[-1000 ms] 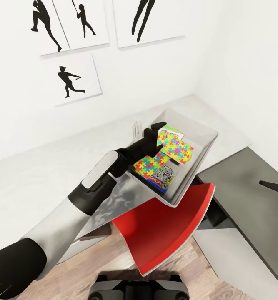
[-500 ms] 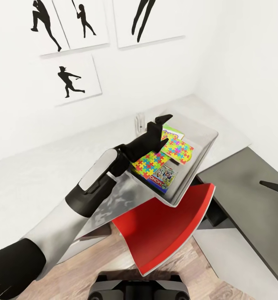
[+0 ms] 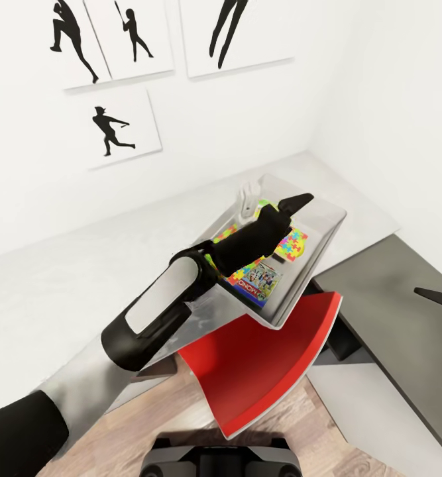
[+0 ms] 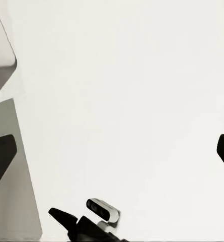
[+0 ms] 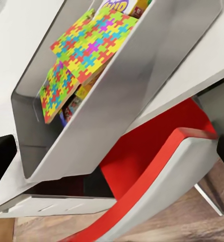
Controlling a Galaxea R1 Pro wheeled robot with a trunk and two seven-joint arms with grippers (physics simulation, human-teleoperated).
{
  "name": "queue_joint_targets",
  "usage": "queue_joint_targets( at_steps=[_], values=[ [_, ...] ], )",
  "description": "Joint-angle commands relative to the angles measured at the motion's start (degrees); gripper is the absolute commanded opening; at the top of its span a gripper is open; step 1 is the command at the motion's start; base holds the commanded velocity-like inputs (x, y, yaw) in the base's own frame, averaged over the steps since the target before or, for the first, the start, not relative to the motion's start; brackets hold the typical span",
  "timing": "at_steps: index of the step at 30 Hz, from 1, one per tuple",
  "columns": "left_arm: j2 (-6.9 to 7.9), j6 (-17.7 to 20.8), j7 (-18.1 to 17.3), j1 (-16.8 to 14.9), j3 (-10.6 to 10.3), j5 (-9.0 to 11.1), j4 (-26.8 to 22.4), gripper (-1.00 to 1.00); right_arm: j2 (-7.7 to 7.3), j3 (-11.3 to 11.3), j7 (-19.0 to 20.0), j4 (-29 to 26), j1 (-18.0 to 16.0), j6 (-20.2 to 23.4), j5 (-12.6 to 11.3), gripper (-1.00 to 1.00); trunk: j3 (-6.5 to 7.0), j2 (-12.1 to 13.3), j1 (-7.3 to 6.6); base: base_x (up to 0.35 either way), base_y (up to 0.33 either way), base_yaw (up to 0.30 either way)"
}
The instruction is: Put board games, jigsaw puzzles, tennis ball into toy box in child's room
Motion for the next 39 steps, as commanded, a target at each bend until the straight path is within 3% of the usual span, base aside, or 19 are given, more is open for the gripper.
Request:
queue_joint_targets(
  at_steps=[1,8,15,27,39],
  values=[
    [0.0,0.22,0.37,0.86,-0.39,-0.07,-0.77,1.0,-0.04,-0.01,0.54,0.01,-0.05,0.2,0.23,1.0,-0.02,-0.09,0.04,0.0,0.0,0.0],
    [0.23,0.86,0.47,5.17,-1.57,-1.43,-2.61,1.0,-0.04,0.17,1.1,0.01,-0.05,0.2,0.24,1.0,0.49,-0.09,0.04,0.0,0.0,0.0],
    [2.14,6.11,-1.14,8.17,-1.6,-2.29,-3.48,1.0,0.0,0.33,1.16,0.01,-0.05,0.2,0.29,1.0,1.09,-0.09,0.04,0.0,0.0,0.0],
    [3.2,8.93,-5.67,9.82,-1.22,-2.57,-3.81,1.0,0.05,0.49,1.03,0.01,-0.04,0.2,0.32,1.0,2.18,-0.09,0.04,0.0,0.0,0.0],
    [3.43,9.27,-6.91,11.0,-1.09,-2.62,-3.85,1.0,0.05,0.6,0.96,0.01,-0.08,0.2,0.32,1.0,3.28,-0.09,0.04,0.0,0.0,0.0]
  ],
)
